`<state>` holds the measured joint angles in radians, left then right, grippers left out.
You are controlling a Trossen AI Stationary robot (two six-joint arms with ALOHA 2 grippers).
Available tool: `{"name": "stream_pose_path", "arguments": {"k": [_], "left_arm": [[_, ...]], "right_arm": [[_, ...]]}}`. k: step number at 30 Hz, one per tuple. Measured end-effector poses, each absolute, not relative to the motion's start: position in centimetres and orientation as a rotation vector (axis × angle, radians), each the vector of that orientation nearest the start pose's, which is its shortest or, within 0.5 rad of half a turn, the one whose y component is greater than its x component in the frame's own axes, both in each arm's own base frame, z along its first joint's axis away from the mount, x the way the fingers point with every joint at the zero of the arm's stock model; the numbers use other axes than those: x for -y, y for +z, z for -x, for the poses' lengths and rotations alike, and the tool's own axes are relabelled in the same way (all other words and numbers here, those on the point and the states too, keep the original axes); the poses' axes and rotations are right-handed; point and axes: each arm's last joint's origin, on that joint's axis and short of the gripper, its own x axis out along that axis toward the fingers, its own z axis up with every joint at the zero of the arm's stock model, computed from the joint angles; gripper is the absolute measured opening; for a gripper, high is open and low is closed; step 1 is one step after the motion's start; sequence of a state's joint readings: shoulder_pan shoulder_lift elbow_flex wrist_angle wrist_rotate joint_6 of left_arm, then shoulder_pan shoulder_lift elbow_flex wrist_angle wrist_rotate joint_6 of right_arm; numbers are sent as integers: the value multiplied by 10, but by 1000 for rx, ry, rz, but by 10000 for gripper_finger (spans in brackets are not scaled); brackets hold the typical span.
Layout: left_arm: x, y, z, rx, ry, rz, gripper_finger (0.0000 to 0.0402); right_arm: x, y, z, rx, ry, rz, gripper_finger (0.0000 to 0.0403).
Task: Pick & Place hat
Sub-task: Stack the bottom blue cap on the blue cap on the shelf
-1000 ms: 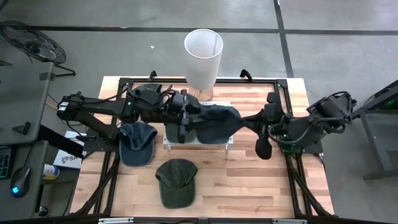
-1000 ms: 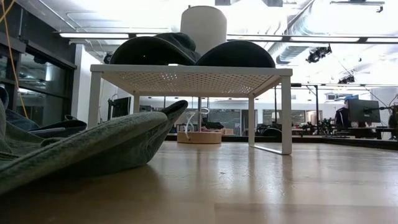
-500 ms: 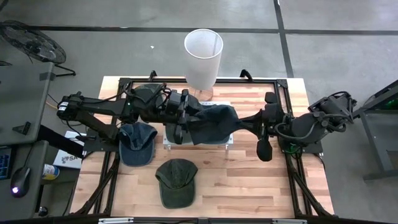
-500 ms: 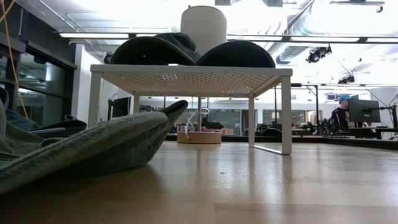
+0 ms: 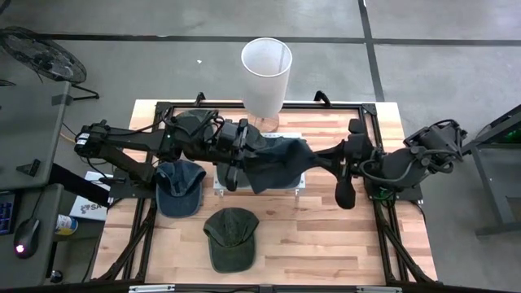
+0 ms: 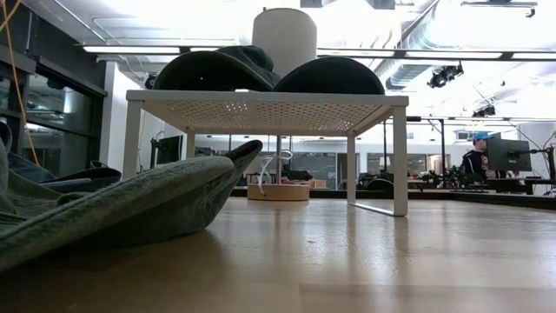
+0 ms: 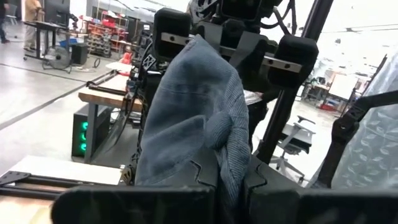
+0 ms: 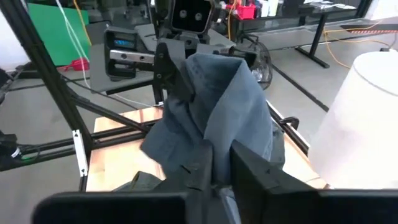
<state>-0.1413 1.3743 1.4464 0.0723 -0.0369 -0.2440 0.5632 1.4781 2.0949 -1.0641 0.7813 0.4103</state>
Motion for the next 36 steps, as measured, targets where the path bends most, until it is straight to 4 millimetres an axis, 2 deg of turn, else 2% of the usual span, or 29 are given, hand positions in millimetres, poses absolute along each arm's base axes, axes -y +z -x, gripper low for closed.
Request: {"name": "stream_pose_path", "arguments": {"k": [5, 11, 19, 25, 31, 36], "left_arm": [[42, 454, -301, 129, -117, 288, 2], [39, 456, -301, 163, -42, 382, 1], [36, 468, -298, 303, -2, 431, 1], [34, 473, -296, 369, 56, 433, 0], [31, 482, -292, 477, 96, 461, 0], [30, 490, -288, 569, 86, 489, 0]], "right_arm": [[-105, 523, -205, -289, -276, -127, 78], [-98, 529, -188, -282, -258, -122, 87], [-112, 526, -188, -289, -244, 10, 78], [-132, 512, -200, -298, -313, 163, 72], [-153, 482, -219, -347, -436, 372, 61], [-162, 458, -232, -364, -551, 505, 49]]}}
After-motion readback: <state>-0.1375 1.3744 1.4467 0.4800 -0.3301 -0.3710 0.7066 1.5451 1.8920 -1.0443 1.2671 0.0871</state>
